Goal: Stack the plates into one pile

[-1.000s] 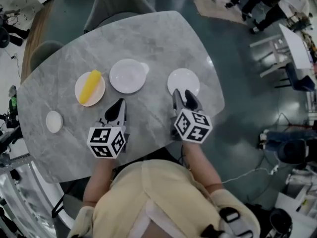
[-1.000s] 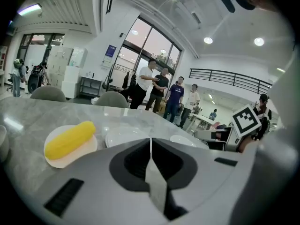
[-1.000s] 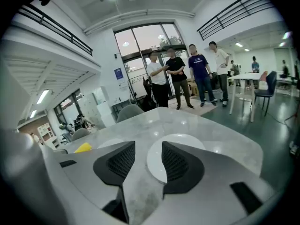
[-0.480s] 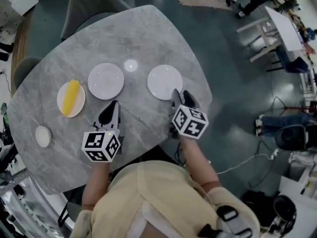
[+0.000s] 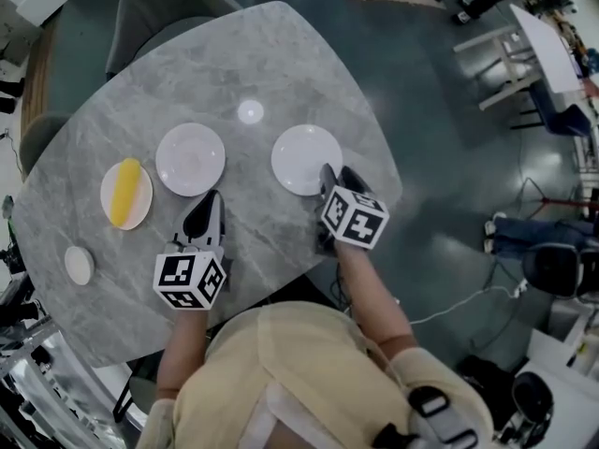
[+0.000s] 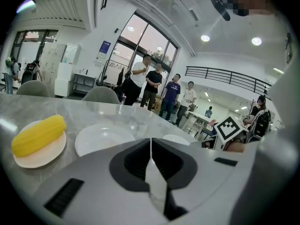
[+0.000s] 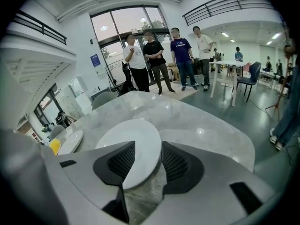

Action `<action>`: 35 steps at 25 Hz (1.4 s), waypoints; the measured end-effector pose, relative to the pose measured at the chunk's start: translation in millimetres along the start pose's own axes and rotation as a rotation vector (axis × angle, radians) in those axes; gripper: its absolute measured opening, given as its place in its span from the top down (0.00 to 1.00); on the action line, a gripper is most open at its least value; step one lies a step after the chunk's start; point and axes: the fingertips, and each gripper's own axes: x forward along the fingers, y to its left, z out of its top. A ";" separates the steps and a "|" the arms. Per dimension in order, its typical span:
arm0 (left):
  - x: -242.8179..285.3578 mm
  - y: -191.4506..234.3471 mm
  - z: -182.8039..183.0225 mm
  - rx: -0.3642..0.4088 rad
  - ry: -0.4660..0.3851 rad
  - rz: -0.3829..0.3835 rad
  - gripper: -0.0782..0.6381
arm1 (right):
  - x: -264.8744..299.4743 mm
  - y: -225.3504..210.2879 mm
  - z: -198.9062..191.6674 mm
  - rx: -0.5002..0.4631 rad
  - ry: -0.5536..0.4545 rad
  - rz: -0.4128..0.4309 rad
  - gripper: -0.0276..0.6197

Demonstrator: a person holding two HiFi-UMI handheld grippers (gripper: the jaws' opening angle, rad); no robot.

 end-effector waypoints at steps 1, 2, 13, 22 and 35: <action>1.4 -0.5 0.5 0.000 0.000 0.001 0.89 | 2.0 -0.7 -0.3 -0.003 0.011 -0.001 0.71; 2.9 -0.6 0.8 -0.001 0.000 0.002 0.88 | 3.9 -1.3 -0.5 -0.006 0.021 -0.004 0.71; 8.1 6.7 -2.0 -0.027 0.013 0.032 0.88 | 8.6 -4.0 -5.8 -0.092 0.023 -0.066 0.73; -5.6 18.2 3.9 -0.062 -0.020 0.086 0.88 | 6.3 -8.3 -1.0 -0.099 -0.009 -0.087 0.77; -40.6 45.1 4.2 -0.085 -0.050 0.106 0.88 | -20.9 20.0 1.3 -0.060 -0.093 -0.076 0.85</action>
